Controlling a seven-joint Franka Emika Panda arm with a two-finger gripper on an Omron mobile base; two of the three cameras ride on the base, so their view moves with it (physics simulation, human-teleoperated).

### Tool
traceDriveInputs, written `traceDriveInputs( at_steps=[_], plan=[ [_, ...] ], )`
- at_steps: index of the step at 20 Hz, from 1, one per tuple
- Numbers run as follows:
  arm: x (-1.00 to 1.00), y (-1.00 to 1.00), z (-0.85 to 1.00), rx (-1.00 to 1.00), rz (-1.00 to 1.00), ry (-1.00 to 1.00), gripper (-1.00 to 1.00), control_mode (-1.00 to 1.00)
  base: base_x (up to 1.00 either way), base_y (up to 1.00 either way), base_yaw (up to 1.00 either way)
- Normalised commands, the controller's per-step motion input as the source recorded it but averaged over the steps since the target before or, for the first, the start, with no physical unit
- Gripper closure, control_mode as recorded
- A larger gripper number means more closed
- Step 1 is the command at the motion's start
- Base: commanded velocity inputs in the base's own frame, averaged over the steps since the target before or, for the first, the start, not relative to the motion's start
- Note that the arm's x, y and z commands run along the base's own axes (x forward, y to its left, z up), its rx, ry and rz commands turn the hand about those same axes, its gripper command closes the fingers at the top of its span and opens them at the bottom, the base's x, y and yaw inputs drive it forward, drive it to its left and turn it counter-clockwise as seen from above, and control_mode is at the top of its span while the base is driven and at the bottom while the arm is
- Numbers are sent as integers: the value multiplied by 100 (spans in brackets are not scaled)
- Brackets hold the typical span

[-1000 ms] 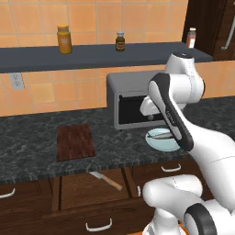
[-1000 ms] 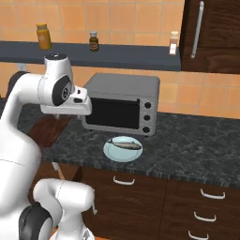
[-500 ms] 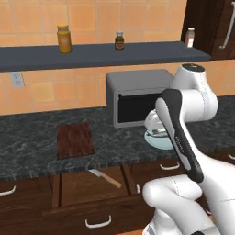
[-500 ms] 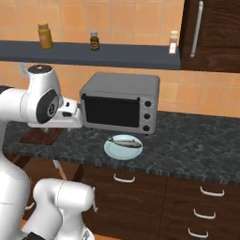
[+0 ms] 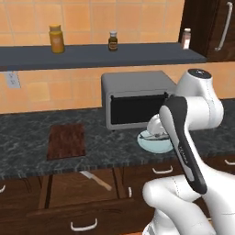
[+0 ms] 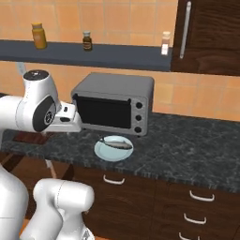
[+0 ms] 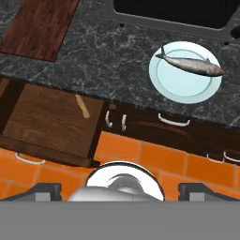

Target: Pick up the knife from the drawer and place it on the cutting board. Then place the meat from the plate to the cutting board.

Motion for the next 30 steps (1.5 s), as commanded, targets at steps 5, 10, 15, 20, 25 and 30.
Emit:
traceDriveInputs(
  at_steps=[5, 10, 15, 20, 25, 30],
  plan=[
    [0, 0, 0, 0, 0, 0, -100, 100, 75, -25, 17],
    [0, 0, 0, 0, 0, 0, -100, 100, 63, -13, 26],
    [0, 0, 0, 0, 0, 0, -100, 100, 2, -3, 61],
    [0, 0, 0, 0, 0, 0, -100, 100, 33, 4, 56],
    [0, 0, 0, 0, 0, 0, -100, 100, 51, -1, 40],
    [4, 13, -1, 0, 14, 0, -100, -100, 12, 2, 33]
  ],
)
